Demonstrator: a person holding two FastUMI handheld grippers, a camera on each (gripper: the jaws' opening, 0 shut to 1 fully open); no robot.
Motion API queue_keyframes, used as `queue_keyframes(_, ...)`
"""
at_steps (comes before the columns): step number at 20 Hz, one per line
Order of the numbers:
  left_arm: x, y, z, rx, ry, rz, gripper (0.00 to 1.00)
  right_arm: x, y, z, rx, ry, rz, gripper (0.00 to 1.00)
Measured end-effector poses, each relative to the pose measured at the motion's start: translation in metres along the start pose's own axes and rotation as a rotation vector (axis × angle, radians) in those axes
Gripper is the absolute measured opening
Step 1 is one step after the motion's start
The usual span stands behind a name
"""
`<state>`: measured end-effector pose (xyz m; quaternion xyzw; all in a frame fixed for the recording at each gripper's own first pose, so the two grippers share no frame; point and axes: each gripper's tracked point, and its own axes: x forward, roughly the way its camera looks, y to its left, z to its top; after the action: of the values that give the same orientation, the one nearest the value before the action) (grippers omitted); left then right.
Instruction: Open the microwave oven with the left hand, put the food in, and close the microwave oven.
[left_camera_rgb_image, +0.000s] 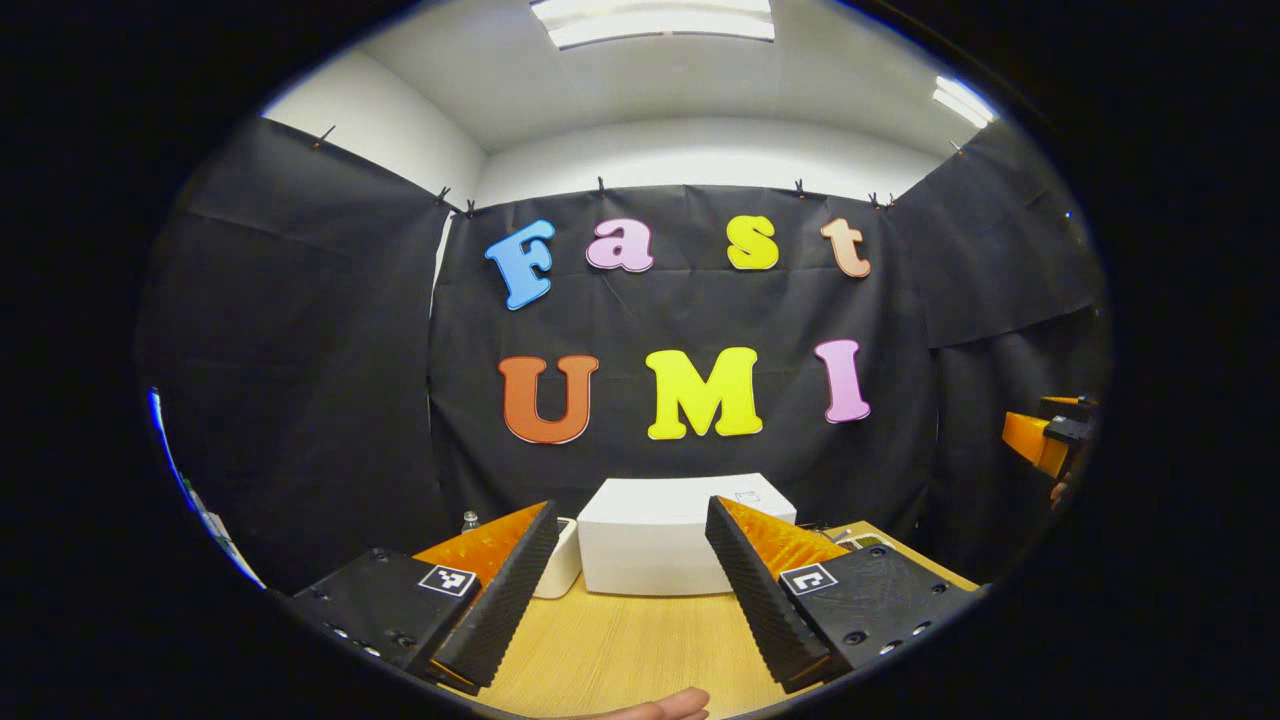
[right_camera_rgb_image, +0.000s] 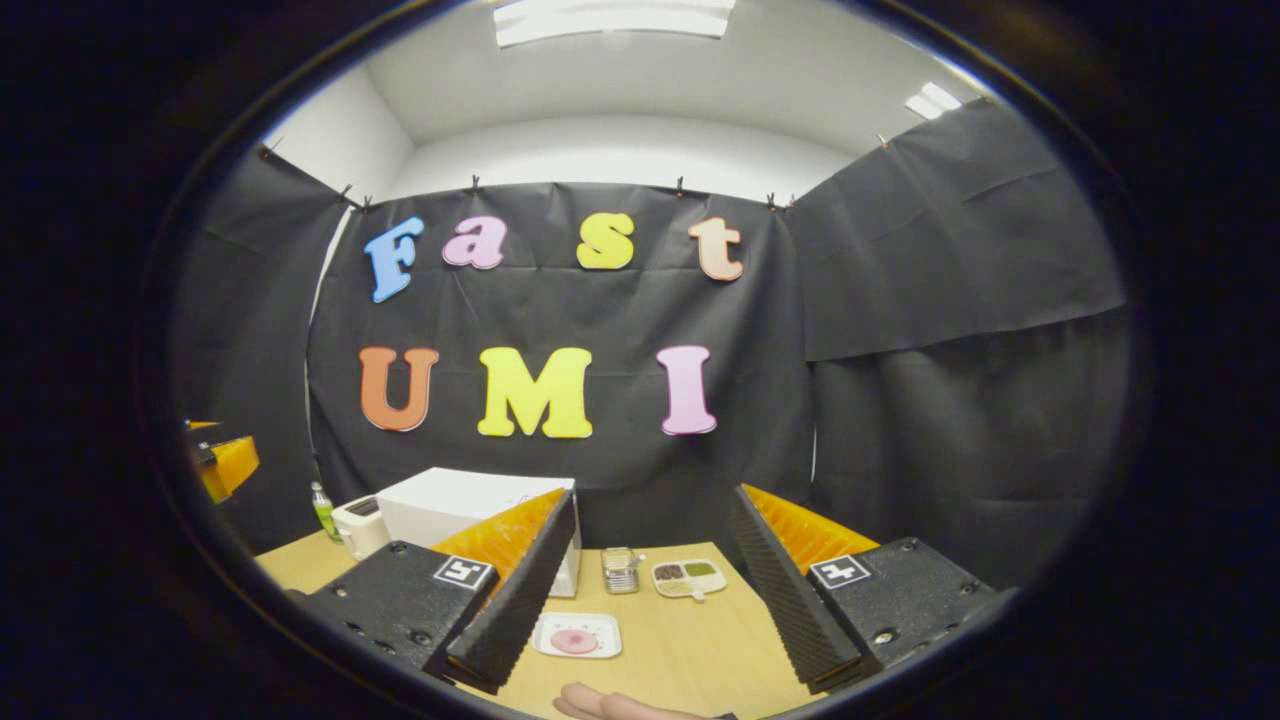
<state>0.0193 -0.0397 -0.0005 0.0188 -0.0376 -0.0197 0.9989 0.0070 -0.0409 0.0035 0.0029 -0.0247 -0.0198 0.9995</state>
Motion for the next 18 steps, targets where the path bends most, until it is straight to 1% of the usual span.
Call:
queue_keyframes(1, 0.009, -0.007, -0.006, 0.003, -0.007, -0.010, 0.94, 0.001, 0.000, -0.003, -0.005, 0.004, 0.006, 0.93)
queue_keyframes(2, 0.017, -0.015, -0.013, 0.006, -0.006, -0.026, 0.95, 0.001, 0.001, -0.005, -0.003, 0.010, 0.014, 1.00)
queue_keyframes(6, 0.055, -0.044, -0.045, 0.009, 0.023, -0.063, 0.94, 0.009, -0.010, -0.004, -0.013, -0.020, 0.002, 1.00)
queue_keyframes(9, 0.087, -0.068, -0.070, -0.021, 0.040, -0.099, 0.94, 0.016, -0.011, -0.014, 0.006, -0.009, 0.024, 1.00)
queue_keyframes(10, 0.097, -0.076, -0.080, -0.035, 0.053, -0.111, 0.94, 0.018, -0.013, -0.017, 0.012, -0.003, 0.028, 0.93)
queue_keyframes(14, 0.143, -0.100, -0.124, -0.071, 0.094, -0.121, 0.94, 0.034, -0.024, -0.028, 0.020, 0.007, 0.027, 0.93)
queue_keyframes(15, 0.155, -0.113, -0.135, -0.093, 0.100, -0.149, 0.85, 0.039, -0.028, -0.033, 0.025, 0.012, 0.026, 0.93)
queue_keyframes(16, 0.164, -0.124, -0.146, -0.111, 0.114, -0.170, 0.94, 0.043, -0.032, -0.038, 0.033, 0.019, 0.026, 0.93)
queue_keyframes(17, 0.176, -0.130, -0.161, -0.120, 0.137, -0.175, 0.93, 0.047, -0.035, -0.042, 0.038, 0.021, 0.026, 0.93)
queue_keyframes(18, 0.189, -0.137, -0.175, -0.119, 0.156, -0.175, 0.93, 0.051, -0.040, -0.045, 0.039, 0.025, 0.021, 1.00)
